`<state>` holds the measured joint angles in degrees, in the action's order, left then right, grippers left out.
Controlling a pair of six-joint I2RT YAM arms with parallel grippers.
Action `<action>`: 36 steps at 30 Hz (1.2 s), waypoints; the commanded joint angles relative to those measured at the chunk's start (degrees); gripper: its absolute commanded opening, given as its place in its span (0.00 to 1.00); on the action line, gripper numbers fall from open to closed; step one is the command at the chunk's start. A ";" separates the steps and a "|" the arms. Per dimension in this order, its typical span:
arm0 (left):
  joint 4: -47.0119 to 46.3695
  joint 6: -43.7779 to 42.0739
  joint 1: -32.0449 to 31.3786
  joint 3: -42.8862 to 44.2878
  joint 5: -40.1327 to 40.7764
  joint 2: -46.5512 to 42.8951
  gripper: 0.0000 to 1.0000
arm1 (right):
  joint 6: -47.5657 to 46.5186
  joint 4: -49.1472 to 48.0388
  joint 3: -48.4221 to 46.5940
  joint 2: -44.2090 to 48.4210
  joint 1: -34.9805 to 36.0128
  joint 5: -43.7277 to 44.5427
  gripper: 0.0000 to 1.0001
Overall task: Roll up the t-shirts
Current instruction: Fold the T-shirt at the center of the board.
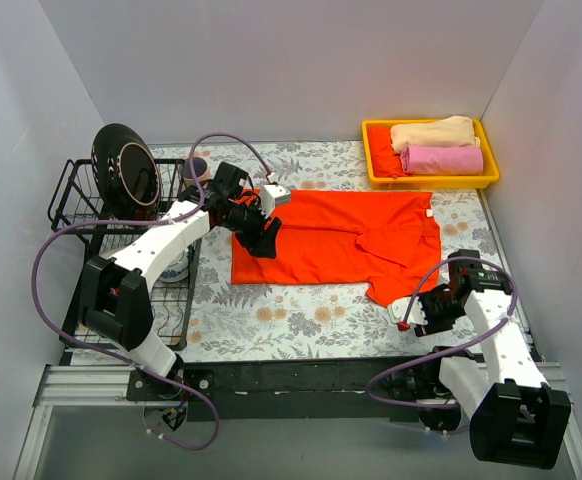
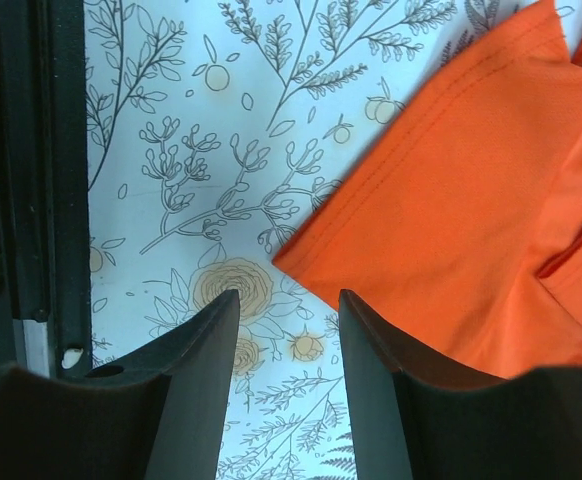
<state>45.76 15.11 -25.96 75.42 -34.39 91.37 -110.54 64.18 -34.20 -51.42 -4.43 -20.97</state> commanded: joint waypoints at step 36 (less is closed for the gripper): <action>11.90 -27.06 0.91 -4.22 2.31 -0.49 0.57 | 32.62 -13.13 -10.53 -16.87 0.38 -4.23 0.01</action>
<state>52.60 -1.67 -25.23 72.36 -31.07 95.50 -96.95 51.53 -37.06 -68.29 -2.44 -17.74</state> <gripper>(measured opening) 0.558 0.022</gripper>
